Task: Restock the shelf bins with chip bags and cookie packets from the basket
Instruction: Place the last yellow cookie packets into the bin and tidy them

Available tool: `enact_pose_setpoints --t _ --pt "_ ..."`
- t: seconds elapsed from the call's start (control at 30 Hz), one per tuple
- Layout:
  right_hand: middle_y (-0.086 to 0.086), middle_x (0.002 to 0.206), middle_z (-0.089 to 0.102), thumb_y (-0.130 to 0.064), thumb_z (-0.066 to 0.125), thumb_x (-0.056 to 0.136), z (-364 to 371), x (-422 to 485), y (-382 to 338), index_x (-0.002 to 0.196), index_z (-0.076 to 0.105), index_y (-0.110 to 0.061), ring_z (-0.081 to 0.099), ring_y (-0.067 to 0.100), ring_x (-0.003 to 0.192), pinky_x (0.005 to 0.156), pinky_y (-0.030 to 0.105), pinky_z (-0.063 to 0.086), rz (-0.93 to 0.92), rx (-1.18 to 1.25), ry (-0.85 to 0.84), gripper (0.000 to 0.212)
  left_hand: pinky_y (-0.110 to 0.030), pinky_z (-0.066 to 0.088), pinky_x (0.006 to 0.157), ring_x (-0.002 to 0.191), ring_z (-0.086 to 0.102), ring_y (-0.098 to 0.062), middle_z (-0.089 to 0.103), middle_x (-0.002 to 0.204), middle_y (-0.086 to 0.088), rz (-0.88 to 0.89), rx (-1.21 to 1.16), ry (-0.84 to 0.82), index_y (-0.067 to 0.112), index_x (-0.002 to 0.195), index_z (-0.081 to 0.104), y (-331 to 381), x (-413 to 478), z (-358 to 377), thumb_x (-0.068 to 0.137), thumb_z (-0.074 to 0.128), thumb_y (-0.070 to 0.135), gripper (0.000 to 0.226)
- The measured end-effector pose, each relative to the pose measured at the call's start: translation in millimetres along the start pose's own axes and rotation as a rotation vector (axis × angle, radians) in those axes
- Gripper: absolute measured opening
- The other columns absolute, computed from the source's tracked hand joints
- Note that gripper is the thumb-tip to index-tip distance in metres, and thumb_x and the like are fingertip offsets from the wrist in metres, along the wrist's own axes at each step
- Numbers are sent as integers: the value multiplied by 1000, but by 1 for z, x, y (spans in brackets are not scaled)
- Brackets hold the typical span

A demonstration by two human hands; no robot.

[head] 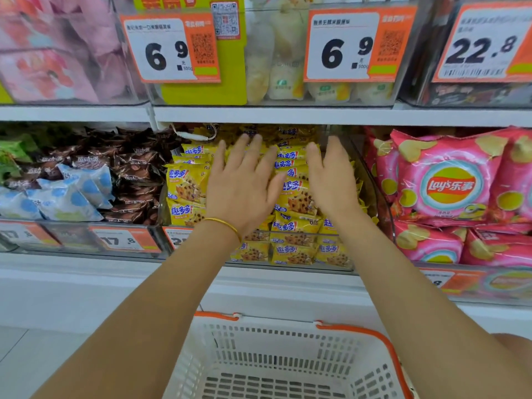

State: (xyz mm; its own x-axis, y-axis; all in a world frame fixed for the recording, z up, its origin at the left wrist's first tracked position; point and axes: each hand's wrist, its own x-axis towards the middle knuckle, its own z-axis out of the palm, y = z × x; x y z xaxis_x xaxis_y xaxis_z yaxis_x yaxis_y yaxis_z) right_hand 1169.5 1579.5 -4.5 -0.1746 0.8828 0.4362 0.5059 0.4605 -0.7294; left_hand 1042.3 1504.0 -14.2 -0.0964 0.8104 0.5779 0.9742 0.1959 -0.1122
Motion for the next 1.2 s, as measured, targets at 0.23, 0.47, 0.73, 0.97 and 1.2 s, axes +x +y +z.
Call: enact_pose_setpoints --t 0.23,0.47,0.73,0.97,1.2 --pt "15 138 44 -22 33 102 13 15 3 135 44 -2 43 29 126 87 26 28 75 49 -146 40 -50 25 111 133 39 -27 44 145 -6 -34 -59 -112 22 138 44 5 6 8 88 5 54 71" --pt "15 145 35 -30 34 102 5 10 1 143 36 -7 37 27 130 100 27 28 27 -68 -158 47 -47 30 108 131 42 -29 50 139 -10 -29 -107 -71 18 136 47 4 6 5 91 14 51 65" --pt "6 154 29 -49 25 99 11 -24 -11 145 33 -13 18 28 143 114 48 19 -236 -607 -59 59 -45 31 106 124 48 -29 59 127 -10 -186 -47 13 10 119 61 -49 -10 -7 92 19 42 59" --pt "7 129 58 -50 7 94 30 -8 5 123 60 -9 39 28 132 100 42 41 -313 -536 -19 73 -50 36 101 104 58 -37 66 109 -14 -208 22 19 11 120 59 -54 -10 8 95 14 43 61" --pt "5 119 66 -47 22 97 32 -9 14 112 68 -12 51 28 122 85 43 47 -388 -518 98 60 -52 36 100 100 57 -38 65 106 -15 -237 32 52 10 119 59 -51 -9 15 96 15 40 58"
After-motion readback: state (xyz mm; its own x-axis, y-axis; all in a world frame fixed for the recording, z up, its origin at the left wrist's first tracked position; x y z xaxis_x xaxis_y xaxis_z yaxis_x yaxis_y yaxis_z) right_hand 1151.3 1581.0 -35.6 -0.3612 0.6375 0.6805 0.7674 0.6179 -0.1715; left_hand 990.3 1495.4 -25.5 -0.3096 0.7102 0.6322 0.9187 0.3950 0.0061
